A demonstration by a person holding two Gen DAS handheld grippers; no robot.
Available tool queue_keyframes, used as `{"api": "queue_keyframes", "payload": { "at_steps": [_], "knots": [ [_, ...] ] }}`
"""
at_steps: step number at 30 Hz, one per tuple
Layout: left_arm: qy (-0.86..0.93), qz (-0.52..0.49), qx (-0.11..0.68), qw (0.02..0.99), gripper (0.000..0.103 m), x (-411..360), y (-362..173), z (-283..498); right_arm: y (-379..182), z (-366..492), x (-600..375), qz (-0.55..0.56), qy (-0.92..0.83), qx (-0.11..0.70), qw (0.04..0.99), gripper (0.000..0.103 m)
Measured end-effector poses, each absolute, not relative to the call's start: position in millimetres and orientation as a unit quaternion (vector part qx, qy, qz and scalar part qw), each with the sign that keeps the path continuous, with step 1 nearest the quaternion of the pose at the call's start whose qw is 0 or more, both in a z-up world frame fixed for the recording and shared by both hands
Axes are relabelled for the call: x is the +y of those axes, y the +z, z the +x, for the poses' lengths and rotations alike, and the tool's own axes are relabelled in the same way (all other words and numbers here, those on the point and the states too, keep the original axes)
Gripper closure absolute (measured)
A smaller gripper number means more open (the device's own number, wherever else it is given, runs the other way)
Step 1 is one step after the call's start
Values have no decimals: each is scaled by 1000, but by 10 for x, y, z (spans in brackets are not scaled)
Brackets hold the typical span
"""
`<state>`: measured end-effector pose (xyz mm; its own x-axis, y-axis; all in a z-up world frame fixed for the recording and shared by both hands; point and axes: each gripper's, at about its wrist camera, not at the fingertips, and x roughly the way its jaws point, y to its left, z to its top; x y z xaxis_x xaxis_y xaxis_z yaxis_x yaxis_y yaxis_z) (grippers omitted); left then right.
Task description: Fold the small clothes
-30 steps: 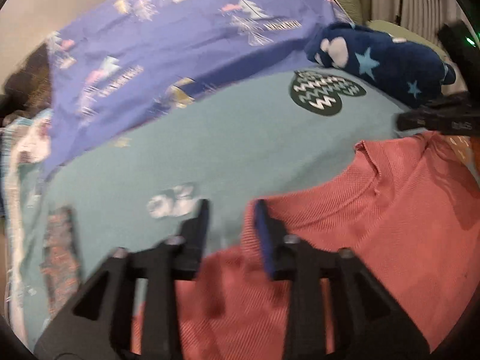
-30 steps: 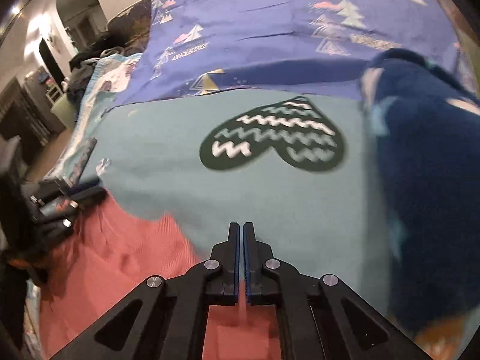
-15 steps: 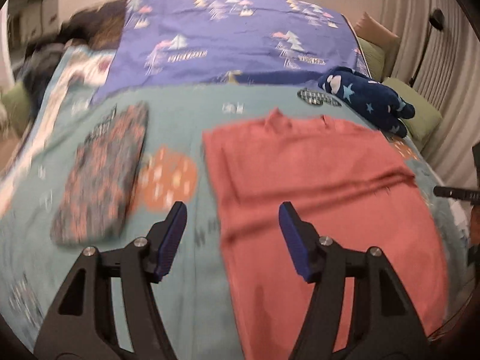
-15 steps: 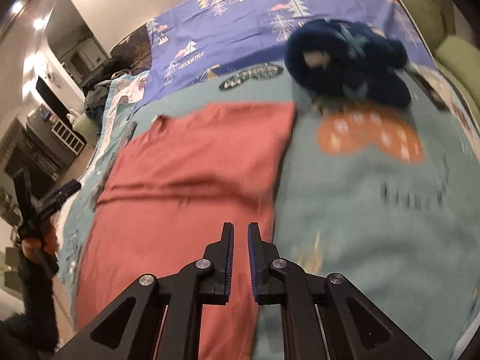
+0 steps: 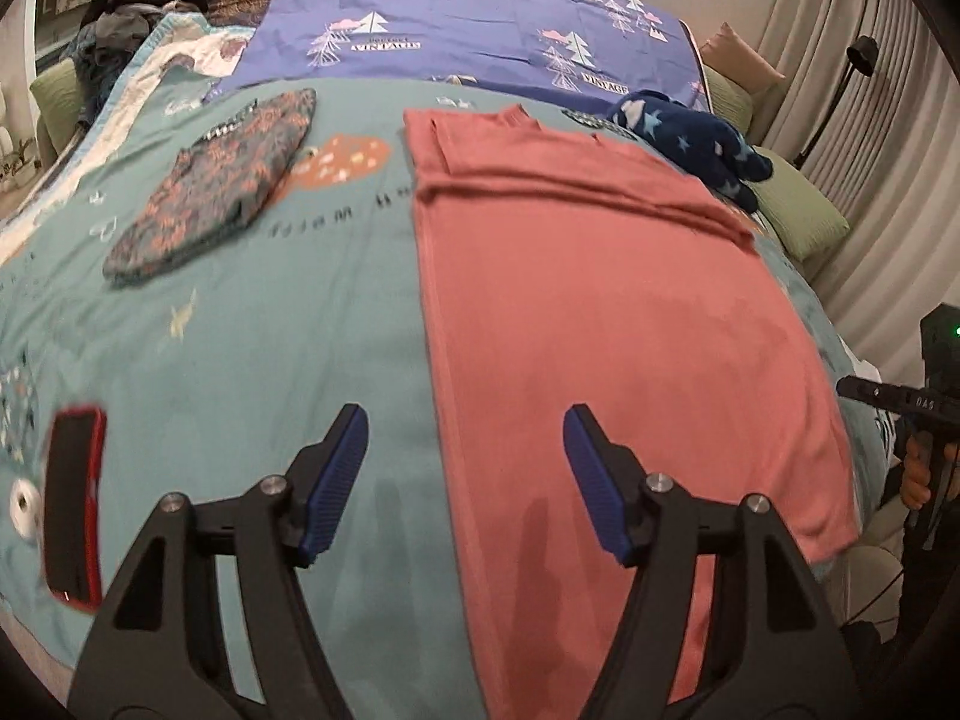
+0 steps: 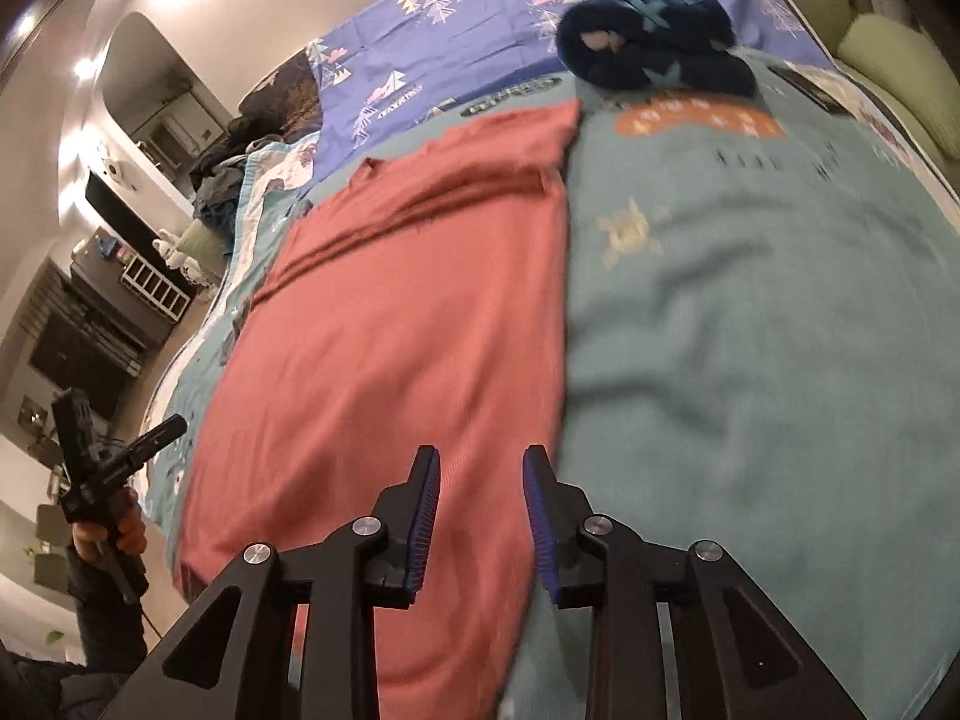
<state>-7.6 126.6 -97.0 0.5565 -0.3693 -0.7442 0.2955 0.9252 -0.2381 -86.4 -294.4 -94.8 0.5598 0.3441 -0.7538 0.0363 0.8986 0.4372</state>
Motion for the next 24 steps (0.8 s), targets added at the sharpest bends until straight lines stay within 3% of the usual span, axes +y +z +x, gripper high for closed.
{"api": "queue_keyframes", "payload": {
  "at_steps": [3, 14, 16, 17, 18, 19, 20, 24],
  "knots": [
    [-192, -52, 441, 875, 35, 1255, -1071, -241, -1042, -1094, -2935, 219, 95, 463, 854, 65],
    [-208, -57, 450, 866, 35, 1296, -1181, -721, -1242, -1503, -2838, 252, 137, 463, 839, 56],
    [-217, -65, 449, 865, 35, 1297, -1190, -747, -1274, -1447, -2811, 257, 139, 463, 837, 56],
    [-218, -66, 446, 865, 37, 1291, -1199, -758, -1270, -1418, -2799, 261, 142, 458, 838, 62],
    [-219, -68, 443, 867, 47, 1286, -1198, -769, -1257, -1413, -2782, 266, 143, 453, 839, 102],
    [-228, -76, 438, 866, 84, 1283, -1189, -776, -1252, -1392, -2787, 275, 144, 455, 835, 99],
    [-240, -89, 442, 860, 97, 1289, -1189, -770, -1225, -1395, -2807, 285, 143, 447, 835, 100],
    [-238, -105, 414, 872, 98, 1359, -1010, -860, -951, -1561, -3058, 303, 119, 406, 854, 101]
  ]
}}
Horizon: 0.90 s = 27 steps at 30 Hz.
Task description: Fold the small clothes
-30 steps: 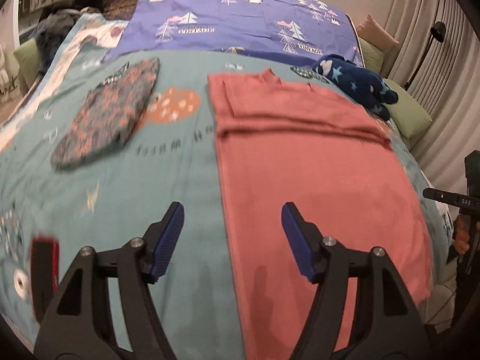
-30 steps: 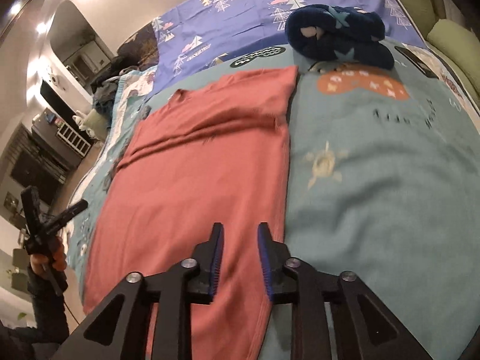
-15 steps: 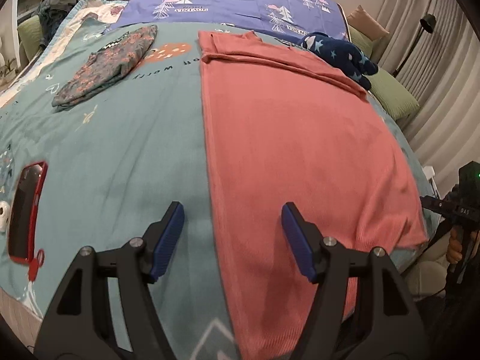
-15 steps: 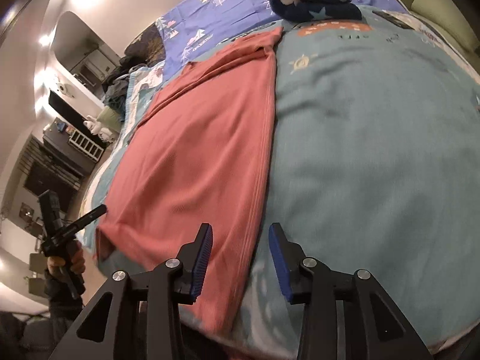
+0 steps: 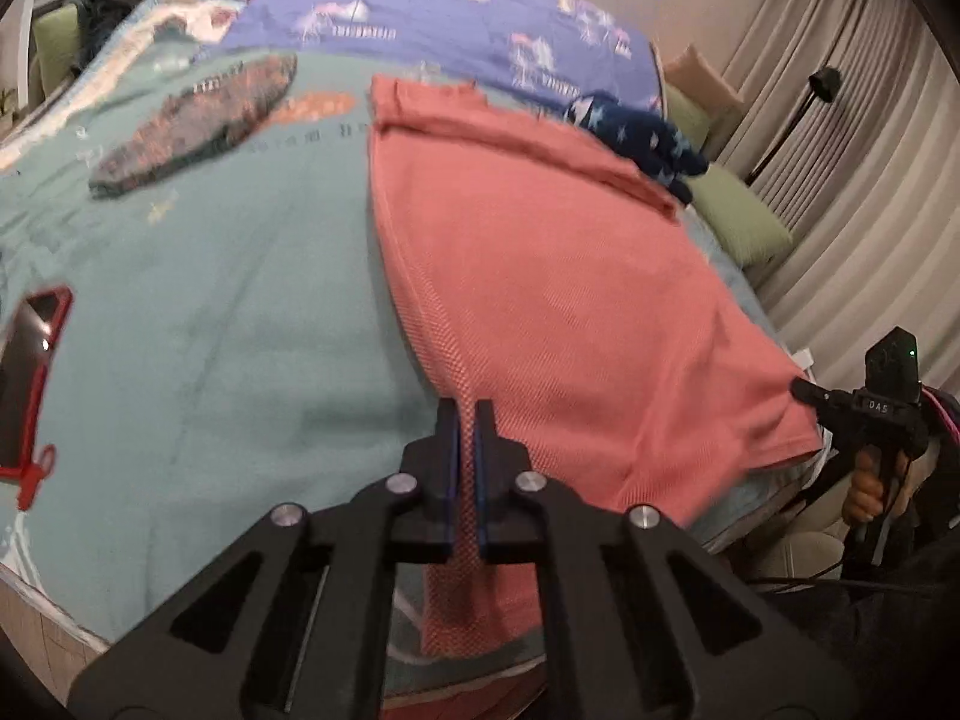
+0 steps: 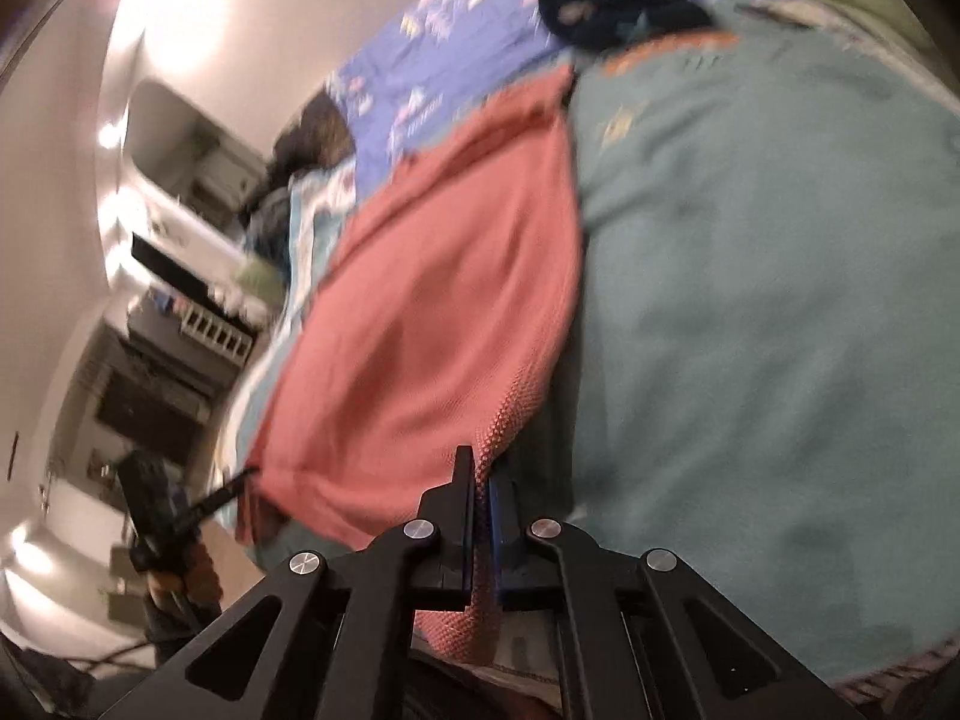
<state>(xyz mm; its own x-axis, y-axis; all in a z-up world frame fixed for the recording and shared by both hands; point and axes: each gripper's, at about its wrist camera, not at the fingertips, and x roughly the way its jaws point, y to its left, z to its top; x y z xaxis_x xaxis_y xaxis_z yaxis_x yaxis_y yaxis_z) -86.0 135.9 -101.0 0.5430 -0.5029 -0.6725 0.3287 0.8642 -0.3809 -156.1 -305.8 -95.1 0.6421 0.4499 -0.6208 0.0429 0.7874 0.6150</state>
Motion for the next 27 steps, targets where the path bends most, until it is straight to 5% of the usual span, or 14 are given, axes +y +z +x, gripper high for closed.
{"api": "queue_keyframes", "payload": {
  "at_steps": [6, 7, 10, 16, 19, 21, 23, 27],
  "knots": [
    [-250, -100, 426, 864, 95, 1416, -1023, -926, -939, -1675, -3232, 281, 99, 424, 855, 96],
    [-244, -104, 435, 860, 88, 1432, -1083, -925, -981, -1669, -3214, 279, 100, 432, 852, 95],
    [-245, -137, 456, 844, 57, 1468, -1223, -947, -1145, -1680, -3227, 284, 104, 449, 841, 69],
    [-257, -115, 450, 847, 44, 1375, -1221, -1105, -1205, -1735, -3256, 292, 112, 442, 841, 56],
    [-252, -98, 448, 852, 48, 1309, -1232, -1139, -1219, -1767, -3240, 287, 115, 436, 845, 53],
    [-261, -101, 455, 846, 100, 1285, -1240, -1120, -1220, -1758, -3187, 273, 117, 437, 849, 50],
    [-258, -118, 463, 839, 98, 1301, -1240, -1100, -1224, -1750, -3126, 272, 137, 442, 844, 49],
    [-270, -123, 422, 857, 98, 1447, -959, -1212, -1239, -1664, -3070, 285, 156, 466, 823, 81]
  ]
}}
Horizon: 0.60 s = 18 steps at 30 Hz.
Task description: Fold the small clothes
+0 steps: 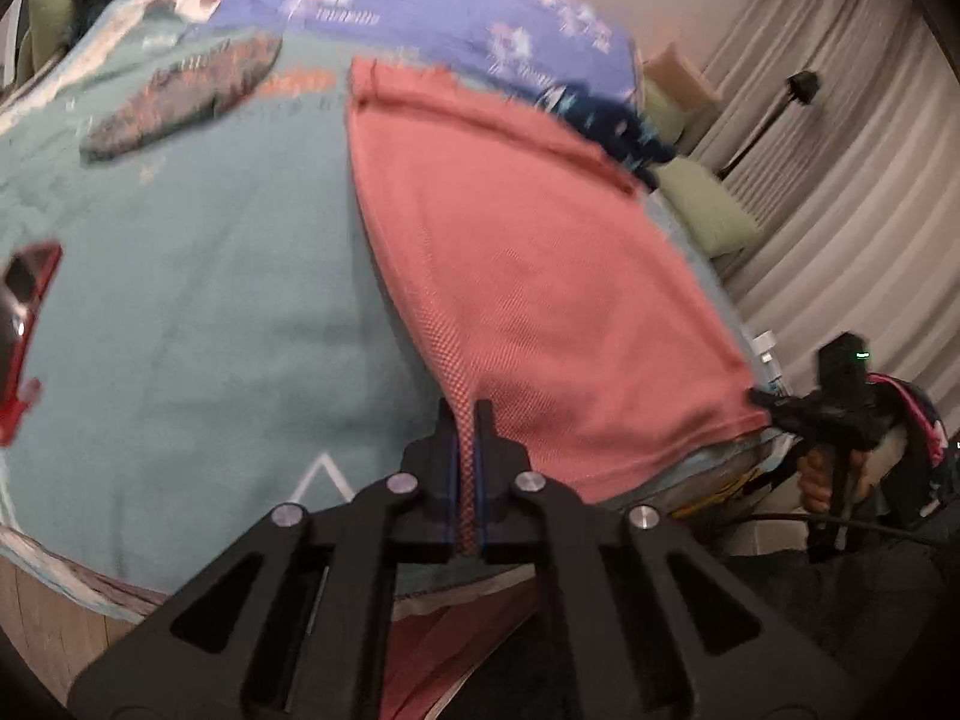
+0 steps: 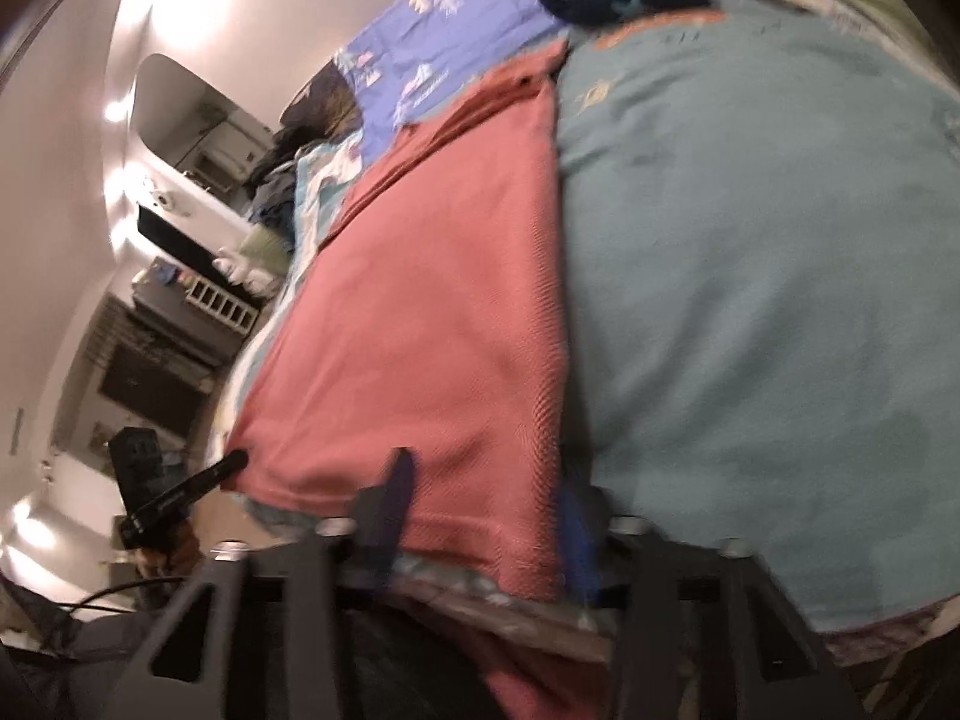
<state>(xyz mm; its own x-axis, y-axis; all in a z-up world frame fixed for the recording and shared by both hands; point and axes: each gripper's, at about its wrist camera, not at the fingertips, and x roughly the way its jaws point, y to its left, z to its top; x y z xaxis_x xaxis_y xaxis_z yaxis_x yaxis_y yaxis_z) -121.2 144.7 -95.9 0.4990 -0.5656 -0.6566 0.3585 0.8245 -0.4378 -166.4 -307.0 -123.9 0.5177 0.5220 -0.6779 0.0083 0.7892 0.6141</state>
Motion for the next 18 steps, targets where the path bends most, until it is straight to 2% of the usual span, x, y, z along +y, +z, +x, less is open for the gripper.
{"api": "queue_keyframes", "payload": {
  "at_steps": [2, 6, 7, 8, 11, 12, 13, 14, 15, 18],
  "knots": [
    [-262, -107, 414, 865, 98, 1473, -889, -1252, -1254, -1672, -3117, 282, 140, 465, 827, 81],
    [-251, -108, 448, 851, 95, 1430, -1074, -1179, -1368, -1682, -3257, 332, 156, 462, 808, 80],
    [-241, -105, 456, 850, 91, 1405, -1138, -1160, -1380, -1685, -3254, 332, 157, 461, 808, 80],
    [-234, -101, 469, 846, 78, 1366, -1208, -1141, -1383, -1685, -3241, 328, 157, 461, 810, 79],
    [-252, -106, 462, 844, 60, 1327, -1230, -1161, -1388, -1663, -3153, 315, 168, 465, 810, 70],
    [-254, -104, 460, 844, 60, 1304, -1215, -1163, -1382, -1652, -3114, 311, 172, 468, 809, 69],
    [-252, -99, 461, 845, 65, 1294, -1201, -1159, -1376, -1633, -3071, 302, 174, 473, 810, 69],
    [-248, -93, 463, 846, 98, 1292, -1188, -1138, -1361, -1620, -3035, 289, 173, 476, 812, 73],
    [-243, -92, 465, 846, 96, 1305, -1172, -1116, -1341, -1601, -3000, 279, 172, 477, 815, 97],
    [-249, -131, 437, 854, 98, 1425, -1014, -1109, -1228, -1630, -3002, 283, 187, 456, 823, 99]
  ]
}}
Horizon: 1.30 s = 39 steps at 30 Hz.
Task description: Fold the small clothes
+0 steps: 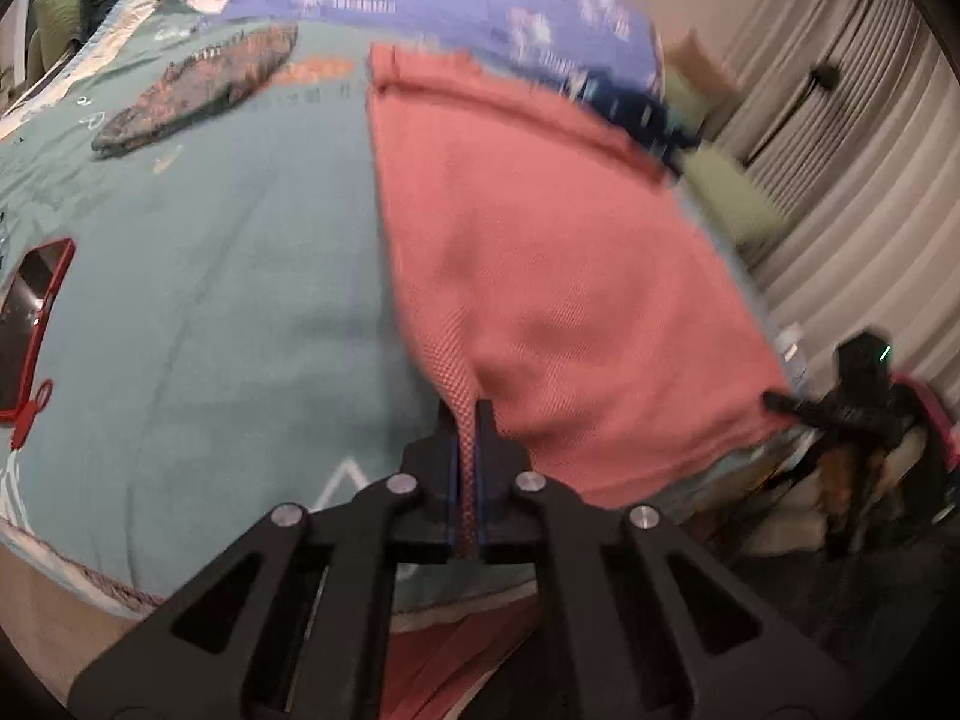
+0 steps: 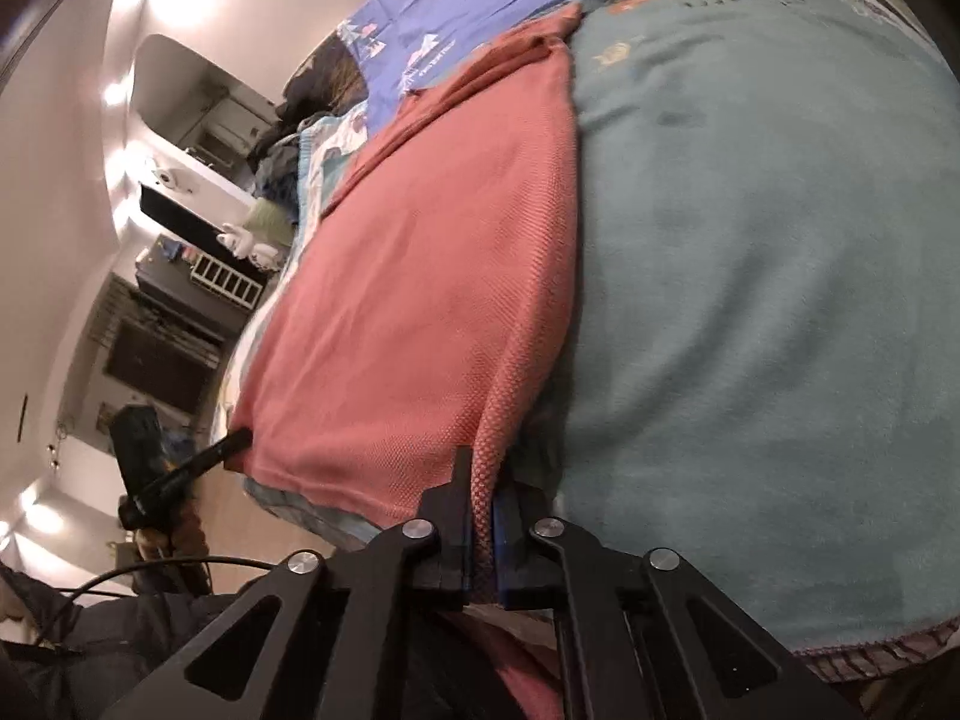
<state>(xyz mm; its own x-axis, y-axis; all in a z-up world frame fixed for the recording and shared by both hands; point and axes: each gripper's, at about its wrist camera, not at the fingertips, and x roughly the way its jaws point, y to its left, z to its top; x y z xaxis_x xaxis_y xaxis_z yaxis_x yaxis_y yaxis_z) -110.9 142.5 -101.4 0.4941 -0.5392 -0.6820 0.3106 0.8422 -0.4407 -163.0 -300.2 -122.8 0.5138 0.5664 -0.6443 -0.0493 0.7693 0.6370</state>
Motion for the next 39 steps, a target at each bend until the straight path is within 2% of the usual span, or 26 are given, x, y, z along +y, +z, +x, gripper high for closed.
{"api": "queue_keyframes", "payload": {
  "at_steps": [7, 17, 25, 39],
  "knots": [
    [-279, -155, 331, 888, 98, 1550, -424, -1114, -742, -1720, -3215, 316, 236, 346, 851, 99],
    [-283, -177, 238, 912, 98, 1470, 198, -599, -2, -1390, -3313, 294, 236, 241, 895, 99],
    [-271, -149, 198, 930, 98, 1259, 510, 35, 462, -629, -3394, 265, 219, 206, 916, 99],
    [-243, -141, 213, 936, 98, 982, 374, 1094, 413, 644, -3423, 243, 190, 218, 926, 99]
  ]
}}
